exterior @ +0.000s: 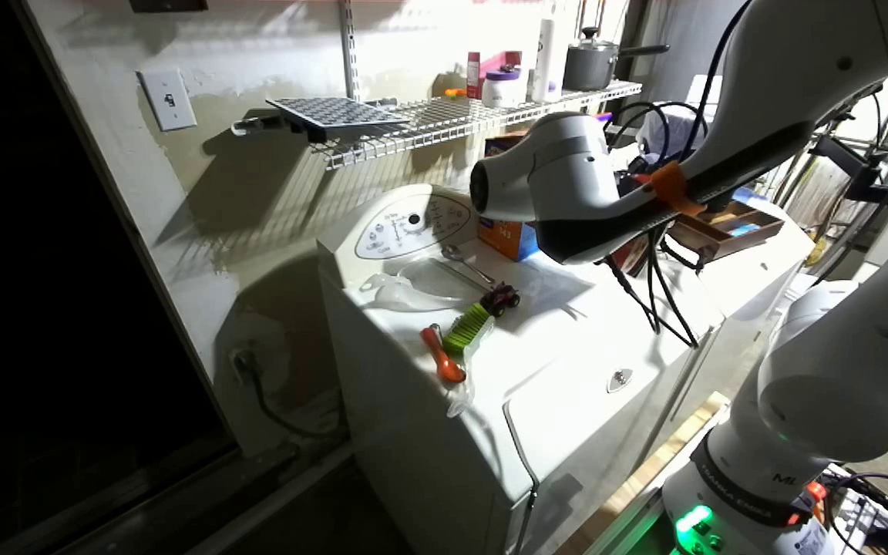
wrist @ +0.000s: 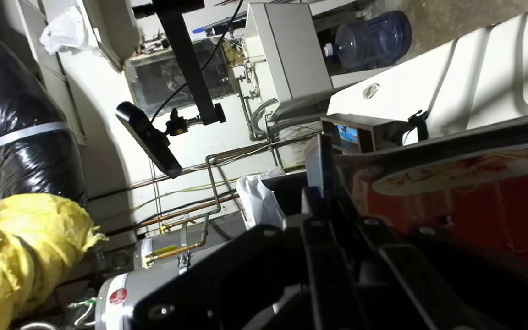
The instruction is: Put the orange book on the shelf
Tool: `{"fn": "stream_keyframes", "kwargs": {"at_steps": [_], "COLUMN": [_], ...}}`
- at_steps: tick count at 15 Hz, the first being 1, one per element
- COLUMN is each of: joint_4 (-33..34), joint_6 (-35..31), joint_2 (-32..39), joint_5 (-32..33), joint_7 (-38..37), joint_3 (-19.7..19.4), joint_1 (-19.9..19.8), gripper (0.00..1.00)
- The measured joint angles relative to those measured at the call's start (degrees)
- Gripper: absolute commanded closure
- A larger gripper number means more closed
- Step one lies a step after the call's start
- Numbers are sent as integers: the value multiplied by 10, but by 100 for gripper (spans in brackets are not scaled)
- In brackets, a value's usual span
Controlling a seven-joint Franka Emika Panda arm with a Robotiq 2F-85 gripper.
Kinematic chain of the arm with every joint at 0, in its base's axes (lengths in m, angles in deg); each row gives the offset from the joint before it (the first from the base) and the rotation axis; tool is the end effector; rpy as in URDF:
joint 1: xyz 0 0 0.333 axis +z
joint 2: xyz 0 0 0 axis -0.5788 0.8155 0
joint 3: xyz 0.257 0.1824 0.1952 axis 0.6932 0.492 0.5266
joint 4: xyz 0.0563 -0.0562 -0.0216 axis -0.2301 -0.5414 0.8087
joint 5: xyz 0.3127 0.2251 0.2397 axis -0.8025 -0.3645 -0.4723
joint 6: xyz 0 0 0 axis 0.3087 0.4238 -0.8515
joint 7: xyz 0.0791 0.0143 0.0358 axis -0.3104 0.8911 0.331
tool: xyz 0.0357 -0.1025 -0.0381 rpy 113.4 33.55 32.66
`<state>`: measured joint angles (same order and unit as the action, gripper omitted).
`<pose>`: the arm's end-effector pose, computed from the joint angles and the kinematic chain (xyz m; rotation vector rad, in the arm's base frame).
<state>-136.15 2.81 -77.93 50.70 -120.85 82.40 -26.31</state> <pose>0.3777 0.0121 0.4284 1.6911 -0.4402 0.0412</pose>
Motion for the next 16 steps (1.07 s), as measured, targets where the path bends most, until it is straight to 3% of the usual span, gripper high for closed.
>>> {"fn": "stream_keyframes", "kwargs": {"at_steps": [7,16], "joint_4": [48,137], "joint_6": [52,70], "joint_2": [-55,-60], "joint_5": [18,68], "joint_7": [42,94], "joint_3": [4,4], "joint_1": [9,9], "gripper": [98,98]}}
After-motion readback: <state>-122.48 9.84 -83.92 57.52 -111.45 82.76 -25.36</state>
